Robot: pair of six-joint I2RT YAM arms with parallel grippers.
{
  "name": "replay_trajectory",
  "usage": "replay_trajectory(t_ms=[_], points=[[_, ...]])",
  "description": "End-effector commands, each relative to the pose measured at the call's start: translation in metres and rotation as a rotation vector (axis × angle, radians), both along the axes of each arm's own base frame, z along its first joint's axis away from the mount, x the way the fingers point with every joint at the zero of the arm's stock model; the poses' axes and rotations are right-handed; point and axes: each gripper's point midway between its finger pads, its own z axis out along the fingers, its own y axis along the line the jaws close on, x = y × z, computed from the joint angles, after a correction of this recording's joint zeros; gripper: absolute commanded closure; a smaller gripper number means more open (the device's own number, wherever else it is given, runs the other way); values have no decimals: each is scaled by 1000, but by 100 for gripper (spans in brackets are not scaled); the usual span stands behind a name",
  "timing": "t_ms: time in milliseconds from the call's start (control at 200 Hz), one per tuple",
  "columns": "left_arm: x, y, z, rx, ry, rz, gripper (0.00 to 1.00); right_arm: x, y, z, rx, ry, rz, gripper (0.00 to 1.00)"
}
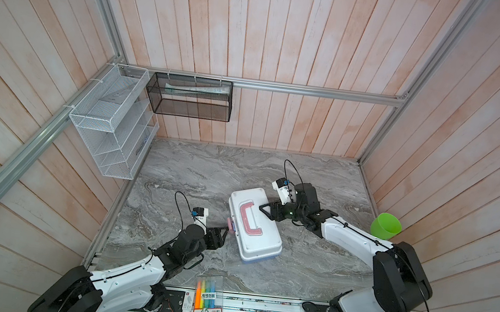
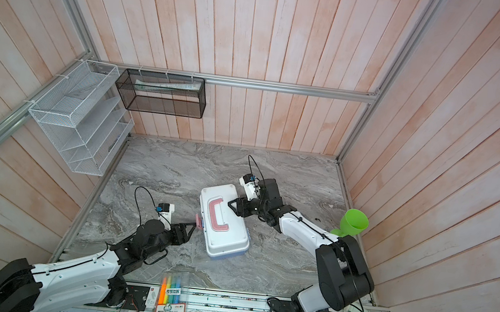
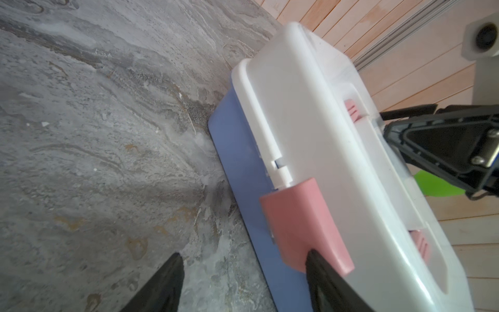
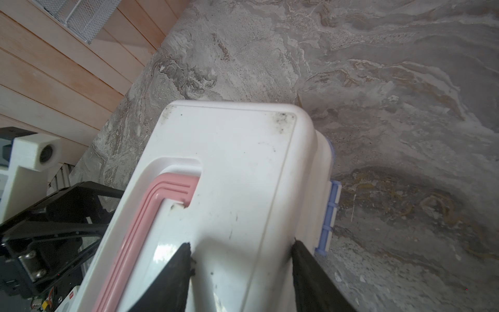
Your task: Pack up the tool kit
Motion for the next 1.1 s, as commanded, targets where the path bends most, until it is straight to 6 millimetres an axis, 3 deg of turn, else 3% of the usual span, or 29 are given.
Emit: replay_trajectory(t_ms=[0,290,795,1095], points=[[1,-6,11,-49,-28,-23,29,-24,1,-35,-56,117,47,44],[3,-9,19,-79,-59,-25,40,-23,4,-36,-56,118,52,44],[7,-19,36,-165,-111,-48,45,-24,5,-40,-61,127,56,44],[6,-23,35,-165,-92,-64,46,-27,4,-40,-58,125,57,44]])
